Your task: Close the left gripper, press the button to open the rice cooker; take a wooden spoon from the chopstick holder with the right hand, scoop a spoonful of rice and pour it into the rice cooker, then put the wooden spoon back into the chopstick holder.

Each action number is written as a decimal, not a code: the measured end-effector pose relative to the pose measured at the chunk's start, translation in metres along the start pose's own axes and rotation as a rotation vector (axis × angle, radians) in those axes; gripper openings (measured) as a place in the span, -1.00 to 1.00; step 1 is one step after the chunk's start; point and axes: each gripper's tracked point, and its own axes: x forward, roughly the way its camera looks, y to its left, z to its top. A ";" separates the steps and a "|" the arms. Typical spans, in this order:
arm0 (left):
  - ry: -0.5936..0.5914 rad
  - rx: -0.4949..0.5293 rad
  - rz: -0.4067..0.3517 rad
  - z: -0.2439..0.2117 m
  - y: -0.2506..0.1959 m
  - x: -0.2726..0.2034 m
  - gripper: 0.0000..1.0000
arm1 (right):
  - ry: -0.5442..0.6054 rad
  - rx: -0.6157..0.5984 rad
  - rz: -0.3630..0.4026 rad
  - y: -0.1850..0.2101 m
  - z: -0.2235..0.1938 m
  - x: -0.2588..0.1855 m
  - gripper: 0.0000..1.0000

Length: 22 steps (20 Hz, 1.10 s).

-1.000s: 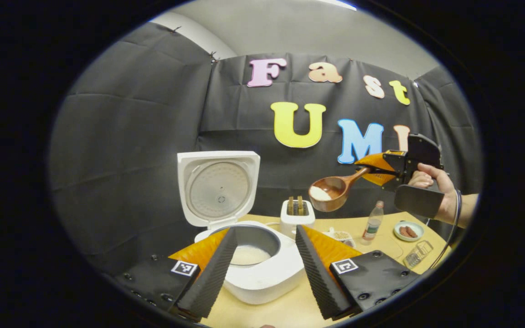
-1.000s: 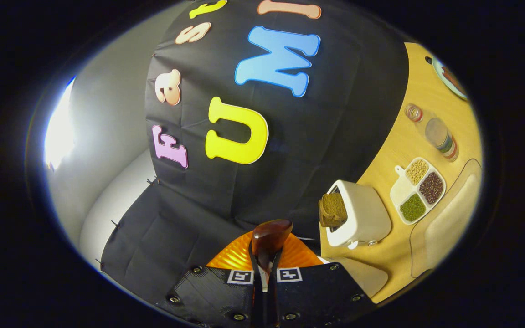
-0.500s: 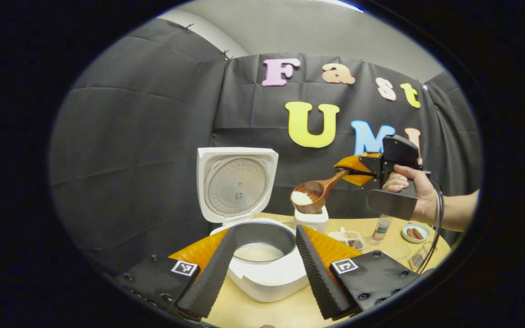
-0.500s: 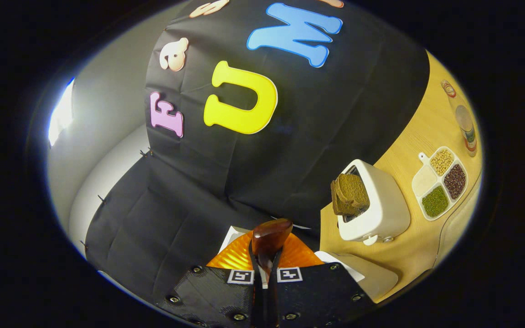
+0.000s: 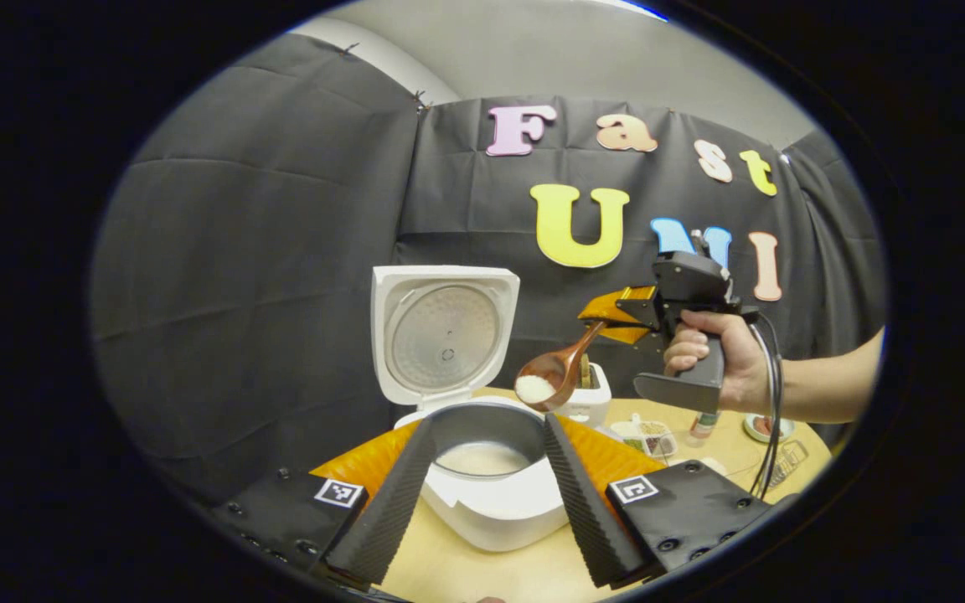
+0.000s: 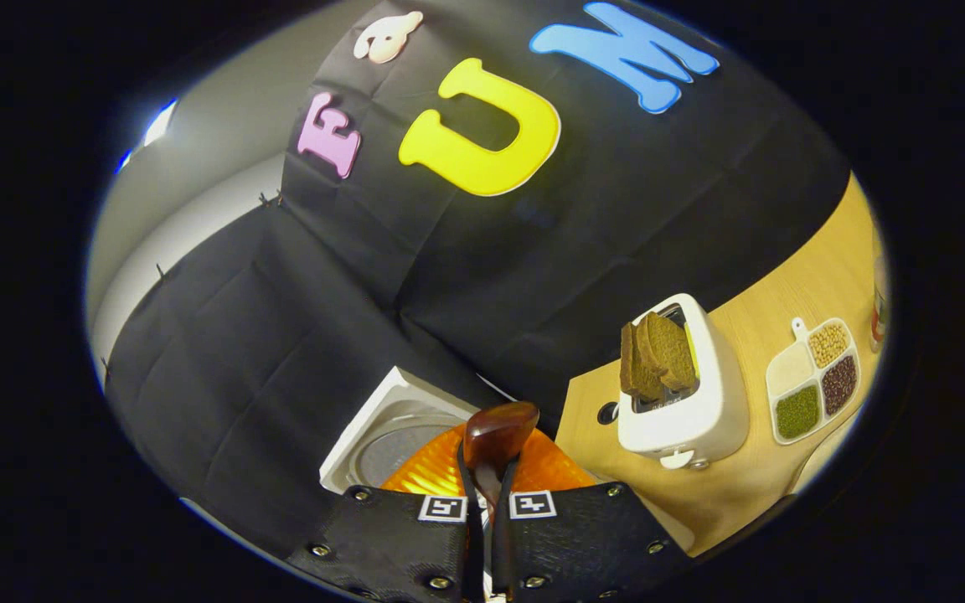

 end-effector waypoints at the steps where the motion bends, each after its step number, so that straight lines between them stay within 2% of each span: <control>1: 0.002 -0.003 0.004 -0.001 0.001 0.000 0.83 | 0.013 -0.043 -0.004 0.002 -0.005 0.005 -0.91; 7: 0.005 -0.010 0.029 -0.006 0.005 -0.007 0.89 | 0.067 -0.275 0.005 0.019 -0.027 0.025 -0.92; 8: 0.004 -0.013 0.032 -0.007 0.005 -0.008 0.83 | 0.074 -0.321 0.012 0.022 -0.029 0.029 -0.91; 9: 0.004 -0.016 0.033 -0.008 0.005 -0.009 0.89 | 0.084 -0.361 0.024 0.026 -0.033 0.029 -0.91; 10: 0.004 -0.015 0.036 -0.009 0.005 -0.010 0.82 | 0.095 -0.405 0.039 0.031 -0.035 0.030 -0.92; 12: 0.007 -0.013 0.047 -0.011 0.007 -0.013 0.82 | 0.117 -0.499 0.055 0.037 -0.040 0.034 -0.92; 13: 0.005 -0.012 0.051 -0.011 0.008 -0.014 0.89 | 0.122 -0.551 0.066 0.042 -0.043 0.036 -0.92; 14: 0.005 -0.011 0.053 -0.011 0.007 -0.015 0.77 | 0.129 -0.611 0.078 0.047 -0.046 0.038 -0.91; 15: 0.005 -0.010 0.055 -0.010 0.007 -0.016 0.77 | 0.129 -0.657 0.087 0.052 -0.047 0.038 -0.91; 17: 0.004 -0.008 0.058 -0.011 0.008 -0.017 0.89 | 0.138 -0.758 0.118 0.060 -0.050 0.034 -0.91; 20: 0.004 -0.009 0.061 -0.013 0.006 -0.020 0.82 | 0.156 -0.932 0.202 0.081 -0.055 0.023 -0.91; 22: 0.003 -0.013 0.058 -0.014 0.005 -0.021 0.83 | 0.158 -0.989 0.244 0.091 -0.056 0.014 -0.91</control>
